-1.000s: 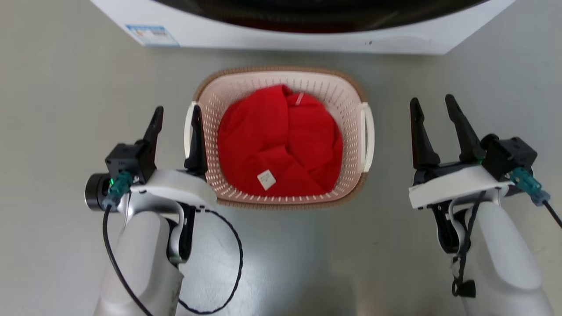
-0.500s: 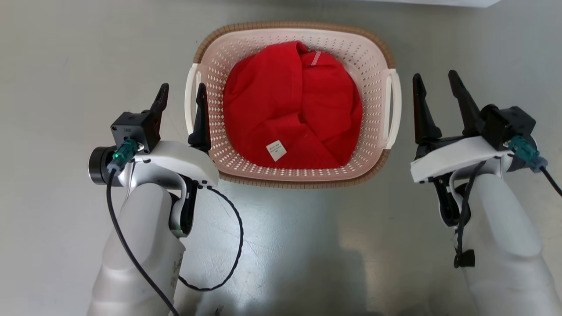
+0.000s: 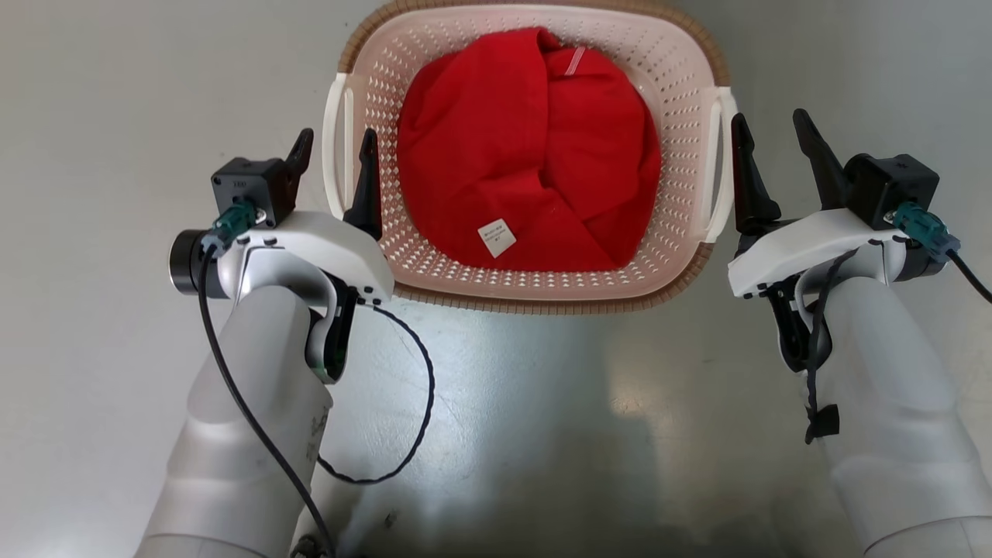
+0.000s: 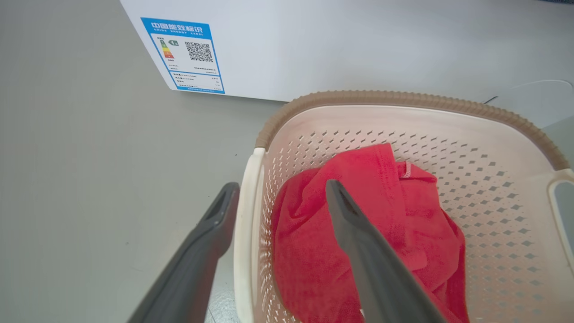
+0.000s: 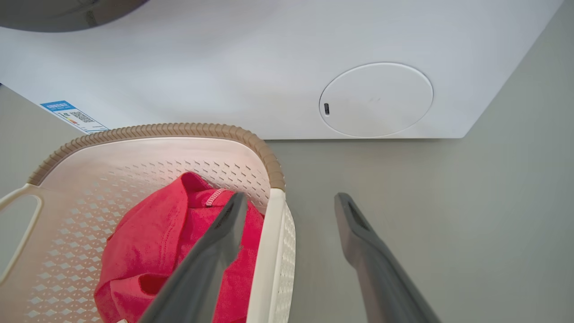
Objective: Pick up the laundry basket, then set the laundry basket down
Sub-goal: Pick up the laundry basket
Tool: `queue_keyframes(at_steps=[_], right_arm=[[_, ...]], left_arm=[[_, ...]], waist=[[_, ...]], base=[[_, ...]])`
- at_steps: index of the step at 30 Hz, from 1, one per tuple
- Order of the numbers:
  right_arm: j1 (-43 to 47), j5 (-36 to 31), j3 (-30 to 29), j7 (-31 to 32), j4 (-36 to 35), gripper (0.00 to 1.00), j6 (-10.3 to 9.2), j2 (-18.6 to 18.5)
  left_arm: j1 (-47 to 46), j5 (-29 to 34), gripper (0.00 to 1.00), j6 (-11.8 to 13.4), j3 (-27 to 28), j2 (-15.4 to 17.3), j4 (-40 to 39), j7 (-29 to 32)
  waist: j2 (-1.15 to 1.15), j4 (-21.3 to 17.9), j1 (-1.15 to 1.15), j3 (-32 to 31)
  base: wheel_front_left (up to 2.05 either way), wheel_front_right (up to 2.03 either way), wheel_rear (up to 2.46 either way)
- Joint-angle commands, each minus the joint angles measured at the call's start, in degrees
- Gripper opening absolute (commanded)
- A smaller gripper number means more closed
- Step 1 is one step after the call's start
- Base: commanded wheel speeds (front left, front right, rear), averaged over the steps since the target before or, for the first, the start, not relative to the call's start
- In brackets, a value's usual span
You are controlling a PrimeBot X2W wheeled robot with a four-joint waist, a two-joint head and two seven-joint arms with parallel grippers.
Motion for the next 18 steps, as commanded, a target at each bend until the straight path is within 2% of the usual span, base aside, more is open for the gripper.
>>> queue_keyframes(at_steps=[1, 18], right_arm=[[0.75, -0.50, 1.38, -0.54, -0.38, 1.00, 0.41, 1.02], [-1.41, -2.92, 0.10, -0.54, 2.35, 1.00, 0.41, 1.02]], left_arm=[[0.41, -0.25, 1.00, 0.05, 1.05, 1.41, -0.37, -0.29], [-4.31, -2.62, 1.00, 1.15, -0.09, 1.41, 7.74, -0.29]], waist=[[0.00, 0.12, 0.00, 0.44], [0.00, 1.80, 0.00, 4.93]], base=[[0.00, 0.00, 0.00], [0.00, 0.00, 0.00]])
